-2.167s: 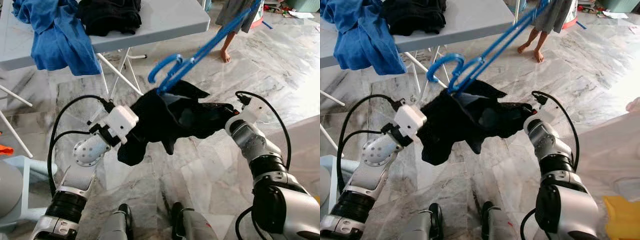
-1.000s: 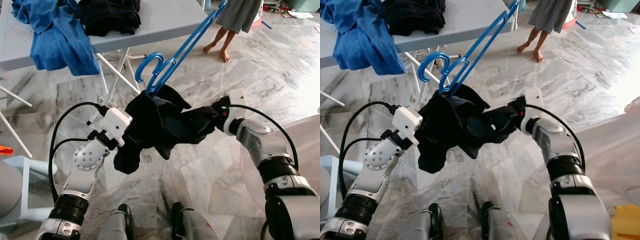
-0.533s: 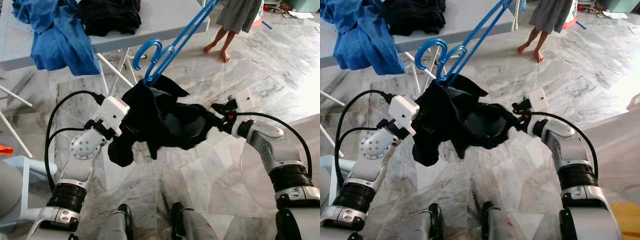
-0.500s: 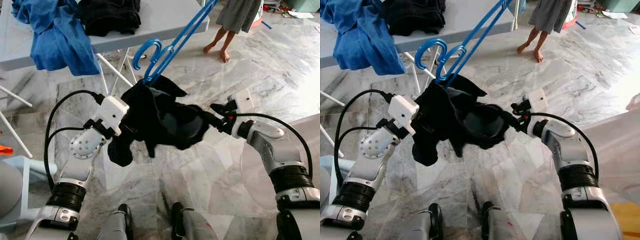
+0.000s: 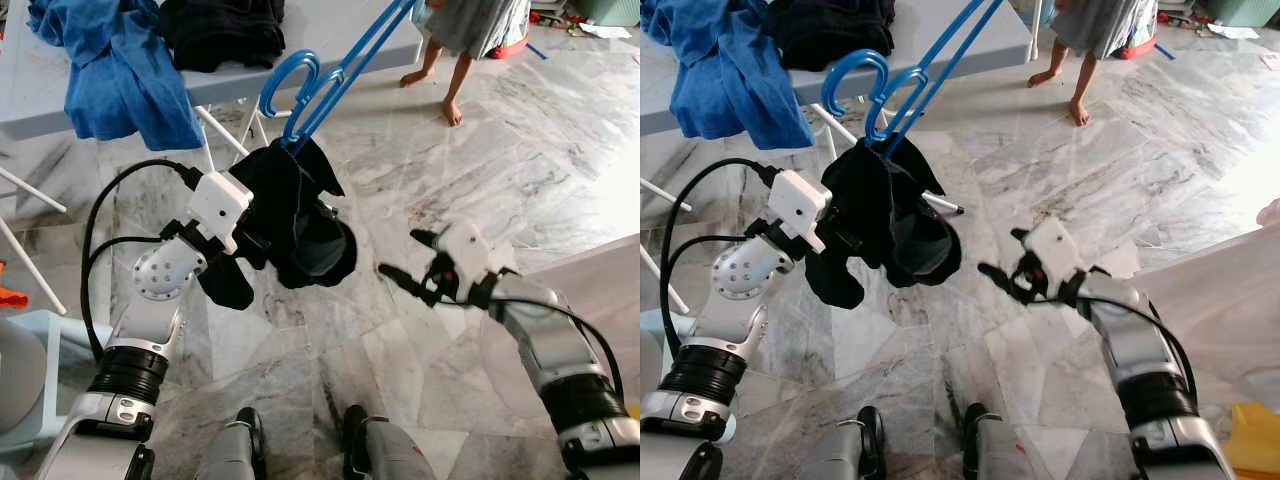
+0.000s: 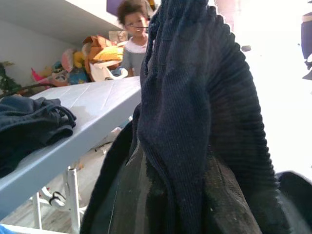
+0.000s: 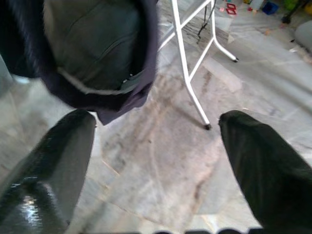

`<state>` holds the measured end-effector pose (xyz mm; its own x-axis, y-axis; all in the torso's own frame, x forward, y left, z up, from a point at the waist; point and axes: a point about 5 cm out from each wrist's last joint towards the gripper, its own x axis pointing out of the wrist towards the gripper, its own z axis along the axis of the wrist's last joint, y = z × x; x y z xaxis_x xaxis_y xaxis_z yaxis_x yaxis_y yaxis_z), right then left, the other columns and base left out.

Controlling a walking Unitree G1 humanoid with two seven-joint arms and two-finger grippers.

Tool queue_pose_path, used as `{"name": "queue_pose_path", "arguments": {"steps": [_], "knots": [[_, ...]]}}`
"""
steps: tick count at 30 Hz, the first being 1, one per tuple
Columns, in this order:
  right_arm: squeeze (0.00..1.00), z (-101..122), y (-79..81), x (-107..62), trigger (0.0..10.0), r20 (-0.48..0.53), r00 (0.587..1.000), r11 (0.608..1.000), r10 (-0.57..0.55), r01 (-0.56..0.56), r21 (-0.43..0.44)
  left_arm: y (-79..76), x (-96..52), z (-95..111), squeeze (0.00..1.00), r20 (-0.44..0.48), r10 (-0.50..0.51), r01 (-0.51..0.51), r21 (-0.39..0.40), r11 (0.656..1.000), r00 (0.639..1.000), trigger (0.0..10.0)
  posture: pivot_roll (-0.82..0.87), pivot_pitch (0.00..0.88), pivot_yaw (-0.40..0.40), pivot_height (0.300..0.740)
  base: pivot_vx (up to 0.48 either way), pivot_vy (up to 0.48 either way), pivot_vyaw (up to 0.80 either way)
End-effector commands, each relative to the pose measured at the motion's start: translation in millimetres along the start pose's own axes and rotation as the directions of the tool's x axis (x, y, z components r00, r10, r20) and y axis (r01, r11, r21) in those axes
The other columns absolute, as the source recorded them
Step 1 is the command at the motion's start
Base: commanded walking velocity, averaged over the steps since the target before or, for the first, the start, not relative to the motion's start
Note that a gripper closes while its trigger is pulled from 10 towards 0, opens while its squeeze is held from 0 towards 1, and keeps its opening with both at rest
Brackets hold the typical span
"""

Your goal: Hang hanger

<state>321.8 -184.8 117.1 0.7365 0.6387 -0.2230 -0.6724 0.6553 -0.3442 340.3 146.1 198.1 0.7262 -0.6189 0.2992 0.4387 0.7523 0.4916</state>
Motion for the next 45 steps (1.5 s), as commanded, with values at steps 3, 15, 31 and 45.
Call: {"name": "queue_pose_path", "arguments": {"steps": [3, 15, 31, 45], "knots": [[1.0, -18, 19.8, -1.8, 10.0, -0.047, 0.999, 0.997, 0.027, -0.031, -0.074, 13.5, 11.3, 23, 0.0, 0.088, 0.044, -0.043, -0.009, 0.999, 0.995, 0.0, -0.07, 0.277, -0.041, 0.74, 0.0, 0.0, 0.0], [1.0, -22, 22.7, 3.5, 10.0, 0.009, 0.994, 0.993, -0.107, 0.108, -0.052, 21.9, 20.9, 37, 0.0, 0.137, 0.106, -0.098, -0.065, 0.993, 0.985, 0.0, -0.06, 0.281, -0.043, 0.74, 0.0, 0.0, 0.0], [0.0, -4, 25.8, 24.9, 10.0, 0.11, 0.984, 0.99, -0.139, 0.142, -0.019, 33.3, 48.1, 73, 0.0, 0.249, 0.201, -0.163, -0.167, 0.972, 0.947, 0.0, -0.05, 0.298, -0.055, 0.74, 0.0, 0.0, 0.0], [0.0, 20, -1.0, 32.1, 10.0, 0.198, 0.944, 0.965, -0.263, 0.26, 0.042, 23.4, 52.1, 83, 0.0, 0.28, 0.161, -0.102, -0.213, 0.972, 0.947, 0.0, -0.04, 0.306, -0.045, 0.74, 0.0, 0.0, 0.0]]}}
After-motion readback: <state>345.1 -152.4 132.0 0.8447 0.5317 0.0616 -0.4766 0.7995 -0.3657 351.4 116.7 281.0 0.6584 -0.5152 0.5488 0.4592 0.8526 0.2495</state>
